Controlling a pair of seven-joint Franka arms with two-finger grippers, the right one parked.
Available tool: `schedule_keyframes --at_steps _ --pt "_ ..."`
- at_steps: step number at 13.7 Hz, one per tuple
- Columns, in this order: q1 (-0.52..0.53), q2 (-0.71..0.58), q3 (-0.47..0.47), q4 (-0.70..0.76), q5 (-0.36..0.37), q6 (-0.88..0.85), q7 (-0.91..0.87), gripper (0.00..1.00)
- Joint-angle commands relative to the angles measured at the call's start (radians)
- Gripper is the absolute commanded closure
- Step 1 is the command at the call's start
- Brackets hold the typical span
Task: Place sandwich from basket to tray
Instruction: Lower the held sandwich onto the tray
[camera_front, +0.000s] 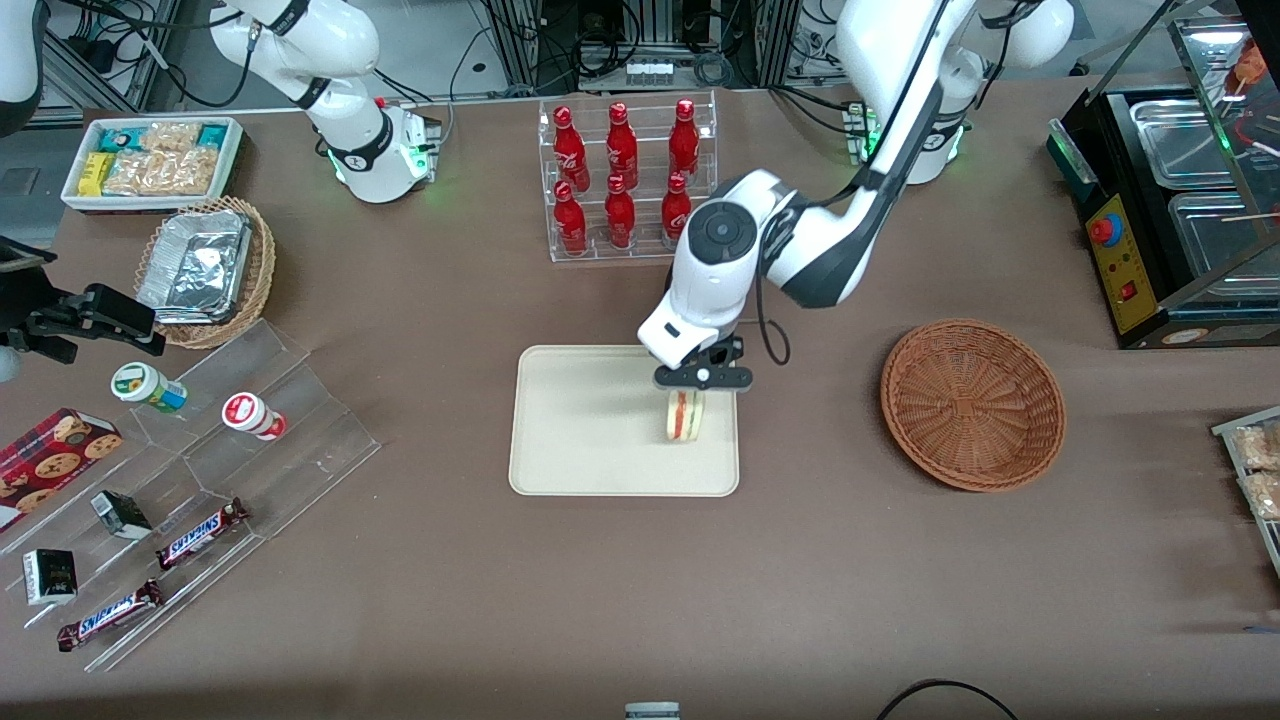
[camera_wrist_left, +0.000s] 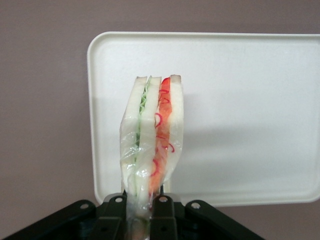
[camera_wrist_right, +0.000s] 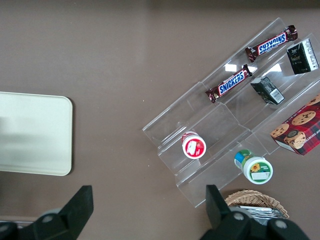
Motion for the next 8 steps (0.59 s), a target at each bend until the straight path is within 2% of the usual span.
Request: schedule_keyframes --at_steps 1,8 --pt "-0.033 0.075 0.014 0.040 0.024 0.072 -0.025 0.88" --pt "-0.028 0.126 0.023 0.046 0.026 0.126 -0.047 0.85"
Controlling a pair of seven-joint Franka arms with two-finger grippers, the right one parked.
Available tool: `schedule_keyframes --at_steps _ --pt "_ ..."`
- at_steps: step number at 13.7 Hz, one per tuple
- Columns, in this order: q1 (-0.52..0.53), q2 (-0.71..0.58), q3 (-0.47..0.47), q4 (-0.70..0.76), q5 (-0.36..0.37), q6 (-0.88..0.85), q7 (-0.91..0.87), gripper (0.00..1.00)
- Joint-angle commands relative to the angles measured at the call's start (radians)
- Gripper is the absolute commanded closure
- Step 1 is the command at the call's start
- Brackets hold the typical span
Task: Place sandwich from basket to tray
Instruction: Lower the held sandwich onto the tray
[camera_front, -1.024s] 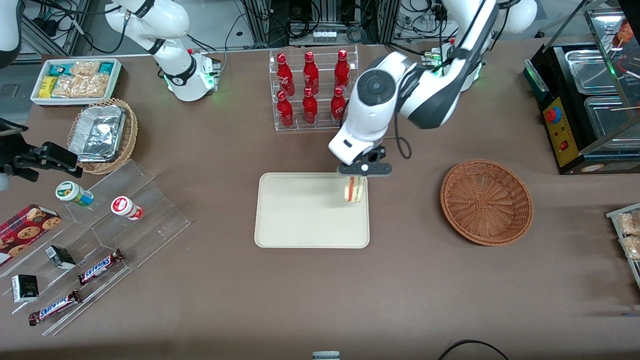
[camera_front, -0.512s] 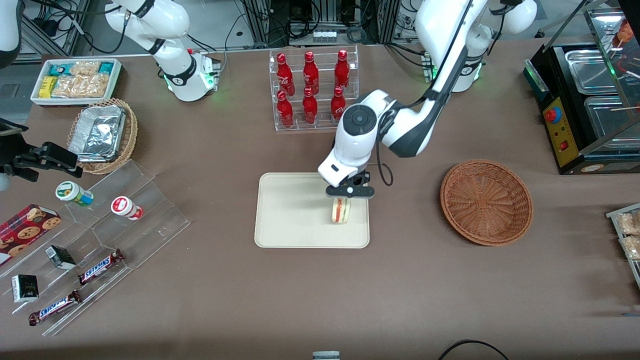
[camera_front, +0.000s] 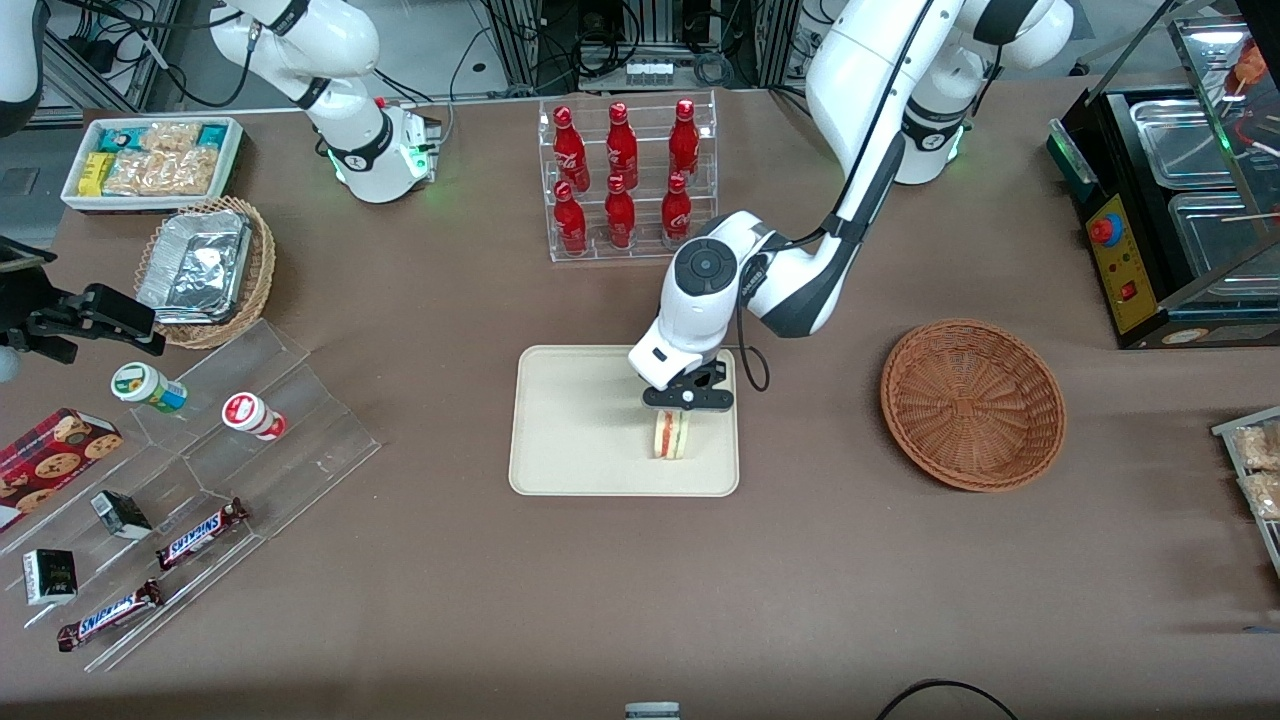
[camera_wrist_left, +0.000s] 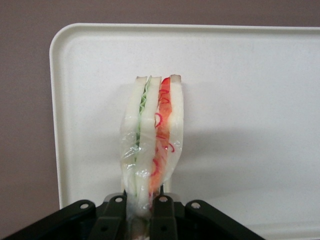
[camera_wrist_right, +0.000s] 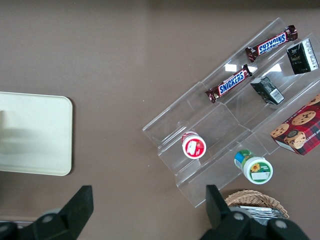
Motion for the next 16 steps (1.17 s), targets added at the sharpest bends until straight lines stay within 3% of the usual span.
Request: schedule_keyframes --at_steps 1,2,3,5,7,8,10,16 --pt "-0.010 0.018 0.015 0.030 0.021 0.009 -0.028 0.81" --pt "-0.007 0.021 0.017 0.030 0.039 0.011 -0.029 0.72" --pt "-0.006 0.029 0.017 0.030 0.058 0.011 -0.029 0.55" --pt "-0.004 0.032 0.017 0.030 0.064 0.011 -0.029 0.49" --pt "-0.004 0.026 0.017 0.031 0.064 0.011 -0.038 0.22" --pt "-0.007 0.020 0.017 0.036 0.067 0.009 -0.060 0.01" --pt "-0.012 -0.029 0.017 0.048 0.069 -0.038 -0.072 0.00" --pt "-0.003 -0.265 0.015 0.140 0.064 -0.447 -0.061 0.00"
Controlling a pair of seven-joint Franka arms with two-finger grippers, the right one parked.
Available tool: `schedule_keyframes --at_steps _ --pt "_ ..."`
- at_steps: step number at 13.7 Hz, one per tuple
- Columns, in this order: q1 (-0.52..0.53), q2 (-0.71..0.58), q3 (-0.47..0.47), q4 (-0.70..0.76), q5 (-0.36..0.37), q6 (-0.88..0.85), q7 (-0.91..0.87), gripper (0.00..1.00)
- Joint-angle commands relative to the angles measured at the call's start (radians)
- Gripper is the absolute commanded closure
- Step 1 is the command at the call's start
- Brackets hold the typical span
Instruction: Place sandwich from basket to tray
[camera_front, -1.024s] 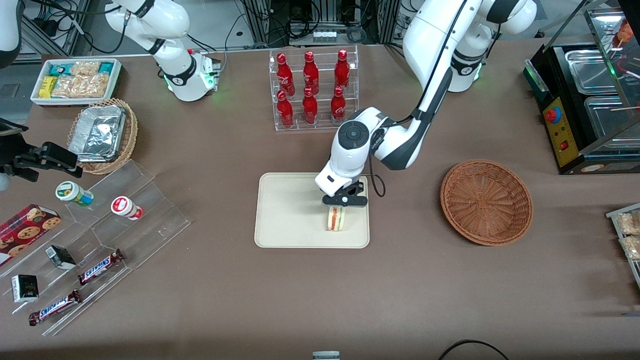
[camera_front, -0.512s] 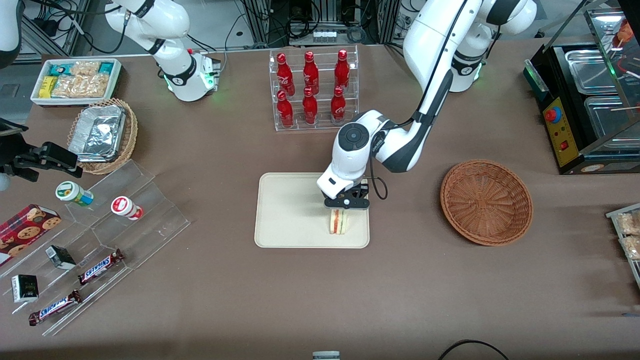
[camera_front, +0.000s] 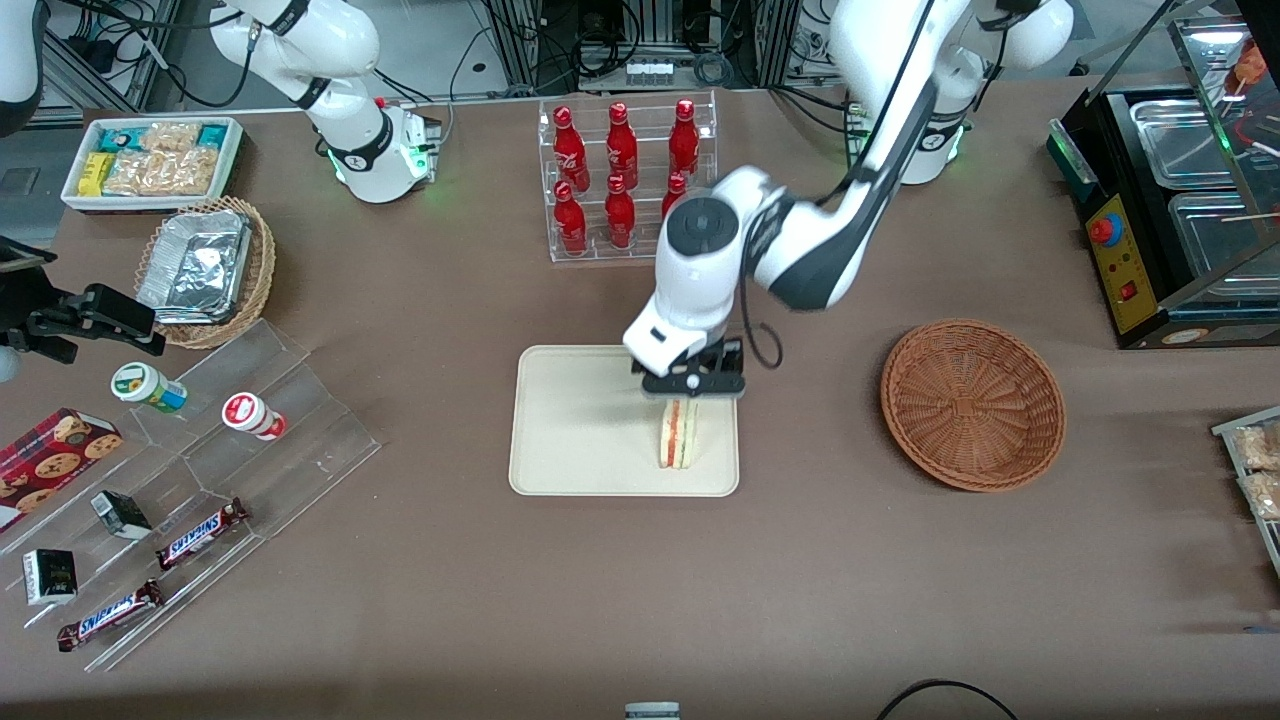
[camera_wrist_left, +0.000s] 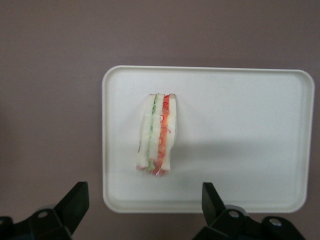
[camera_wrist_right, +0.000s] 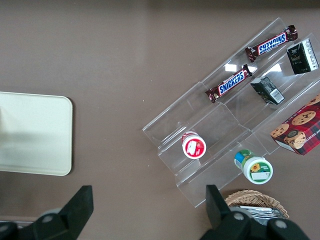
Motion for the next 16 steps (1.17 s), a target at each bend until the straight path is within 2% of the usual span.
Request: schedule_keyframes --at_steps 1,5,10,13,16 --pt "0.001 -0.124 0.005 -0.002 0.013 -0.130 -0.016 0.00" --pt "0.030 -0.256 0.006 -0.004 0.007 -0.286 0.022 0.00" --pt "0.141 -0.407 0.006 -0.008 -0.036 -0.457 0.210 0.00" --pt "0.218 -0.468 0.008 -0.008 -0.036 -0.547 0.350 0.00" --pt "0.277 -0.516 0.018 -0.016 -0.033 -0.592 0.416 0.00"
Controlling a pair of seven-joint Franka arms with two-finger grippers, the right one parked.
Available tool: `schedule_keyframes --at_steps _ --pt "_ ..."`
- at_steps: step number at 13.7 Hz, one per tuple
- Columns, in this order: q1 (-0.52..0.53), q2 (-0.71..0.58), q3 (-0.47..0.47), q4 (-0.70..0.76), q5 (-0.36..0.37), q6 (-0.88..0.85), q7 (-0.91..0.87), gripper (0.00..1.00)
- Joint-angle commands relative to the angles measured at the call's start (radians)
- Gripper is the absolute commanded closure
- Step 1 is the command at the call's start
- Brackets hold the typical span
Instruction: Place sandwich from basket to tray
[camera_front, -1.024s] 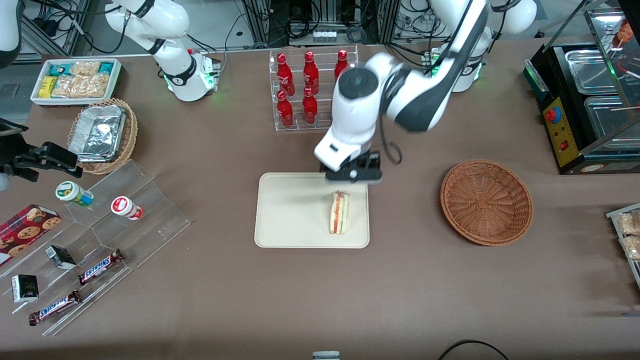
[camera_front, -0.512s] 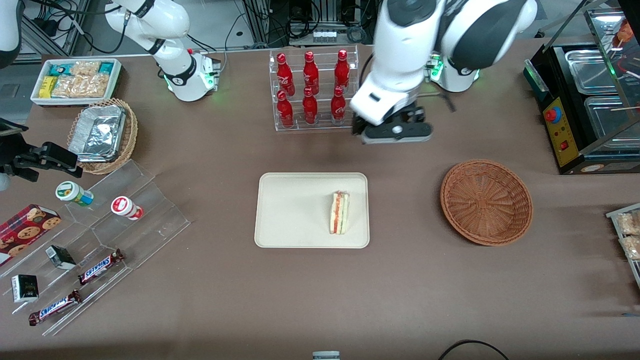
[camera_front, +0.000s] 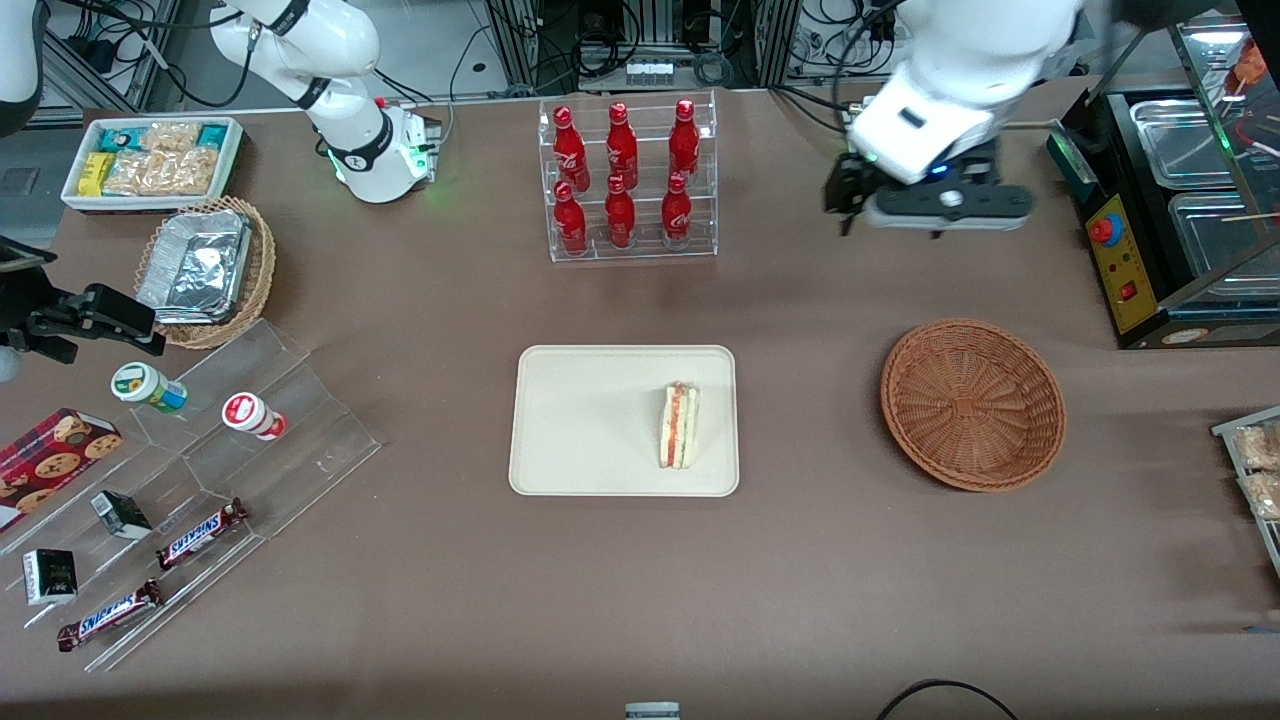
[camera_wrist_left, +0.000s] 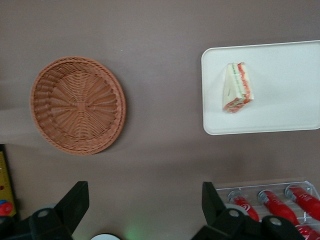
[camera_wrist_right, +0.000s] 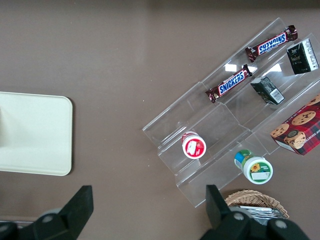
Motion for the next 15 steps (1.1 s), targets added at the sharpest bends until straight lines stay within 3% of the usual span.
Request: schedule_keyframes --at_steps 1,5,12,15 --pt "0.057 -0.063 0.005 -0.039 -0.012 -0.029 0.076 0.00" --pt "0.149 -0.093 0.015 -0.055 -0.012 -0.055 0.196 0.00" --pt "0.276 -0.083 0.009 -0.046 -0.017 -0.062 0.225 0.00" --pt "0.317 -0.081 0.012 -0.046 -0.062 -0.062 0.255 0.00"
